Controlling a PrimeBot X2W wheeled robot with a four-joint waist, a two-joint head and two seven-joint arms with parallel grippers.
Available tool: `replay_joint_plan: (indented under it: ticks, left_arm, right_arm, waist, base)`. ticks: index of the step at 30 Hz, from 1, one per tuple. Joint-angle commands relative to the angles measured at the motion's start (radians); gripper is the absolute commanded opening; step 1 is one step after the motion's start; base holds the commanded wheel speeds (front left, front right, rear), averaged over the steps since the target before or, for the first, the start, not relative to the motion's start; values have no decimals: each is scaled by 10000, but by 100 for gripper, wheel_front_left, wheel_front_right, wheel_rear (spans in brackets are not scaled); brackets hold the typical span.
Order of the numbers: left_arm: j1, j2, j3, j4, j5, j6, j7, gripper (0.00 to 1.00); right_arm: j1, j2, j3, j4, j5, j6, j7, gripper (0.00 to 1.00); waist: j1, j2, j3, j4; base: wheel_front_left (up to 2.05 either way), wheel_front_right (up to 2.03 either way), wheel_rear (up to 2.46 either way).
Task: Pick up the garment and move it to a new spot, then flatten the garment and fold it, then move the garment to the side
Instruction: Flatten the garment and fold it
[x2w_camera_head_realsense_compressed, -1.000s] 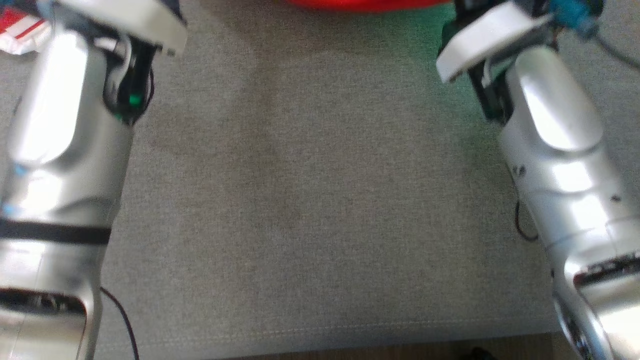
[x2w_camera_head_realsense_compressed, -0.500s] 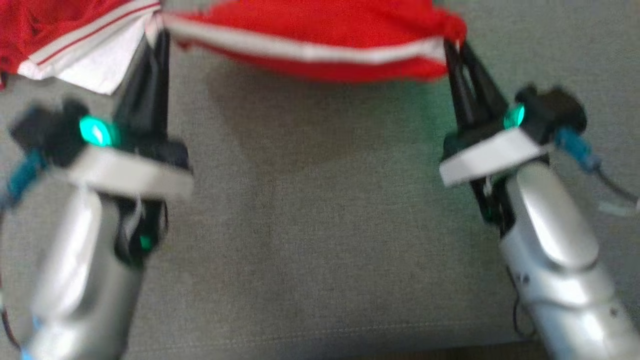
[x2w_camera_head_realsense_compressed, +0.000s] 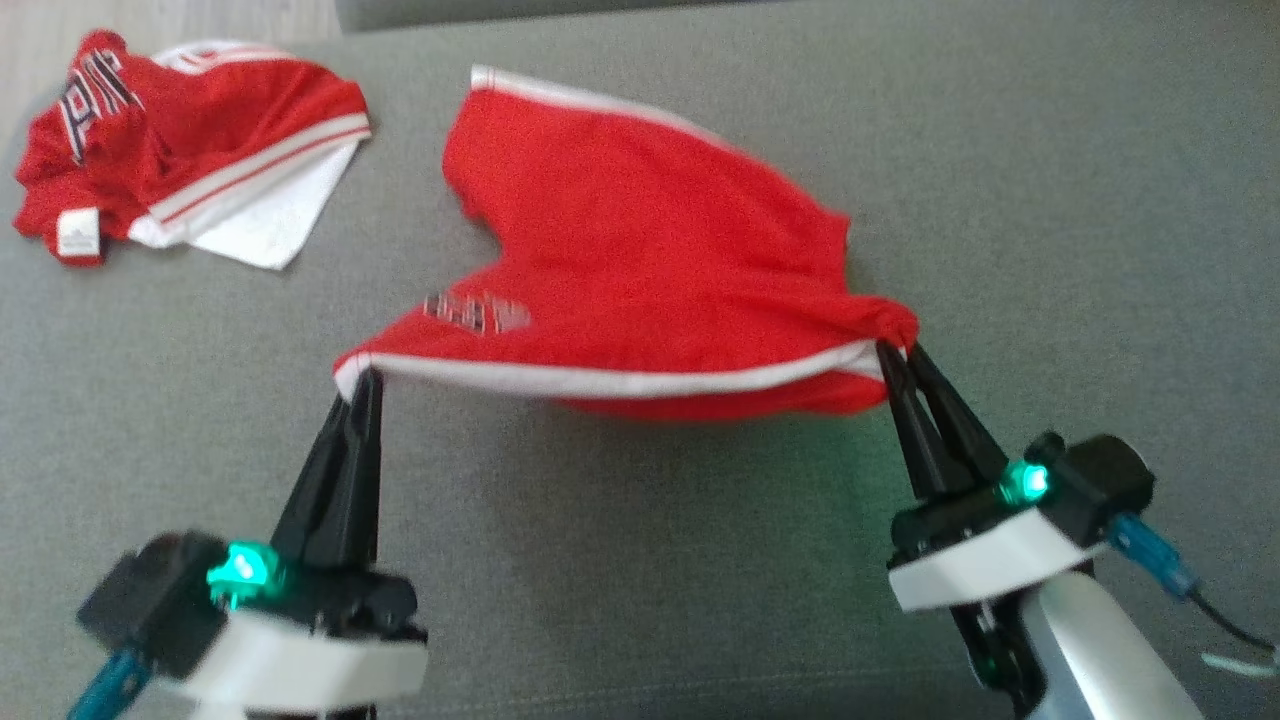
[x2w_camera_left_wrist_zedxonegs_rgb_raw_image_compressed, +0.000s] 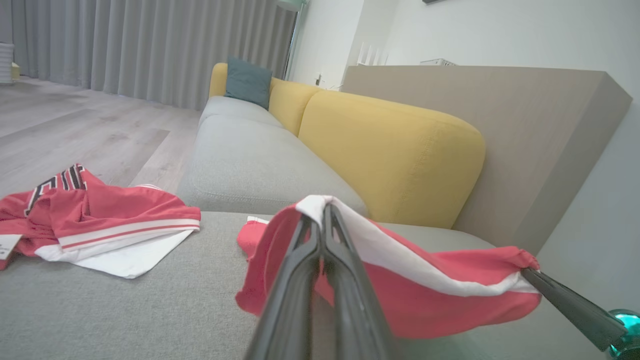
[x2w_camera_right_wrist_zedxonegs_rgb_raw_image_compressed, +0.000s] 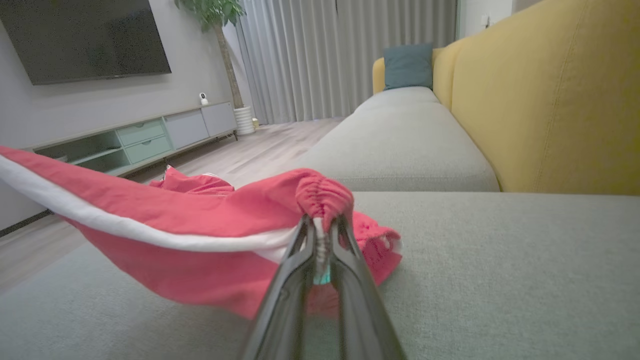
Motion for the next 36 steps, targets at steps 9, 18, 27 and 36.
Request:
replay_joint_plan:
  ticks: [9,18,27,36]
  left_arm:
    - [1615,58,403,-2151,445,368,-52,0]
    - [1967,13,16,-2389,154,284,288,0]
    - [-248,327,318,134,-290,-248,584,0]
    - [-3461,742,51,2889,69,-642,735,0]
  right_arm:
    - [1562,-770,-294,-2927,-347,75,924,0]
    - [2171,-877,-307,-3748,-97,75,1718,0]
    - [1264,-365,56,-1909,142,75,1230,0]
    - [-84,415,136,-276,192,75,663,0]
  waist:
    - [0,0,-860,-189]
    - [0,0,-541,-336]
    - [0,0,286,-508]
    - [0,0,1354,-972]
  base:
    - [0,0,0]
    - [0,0,0]
    - [0,0,0]
    - [0,0,0]
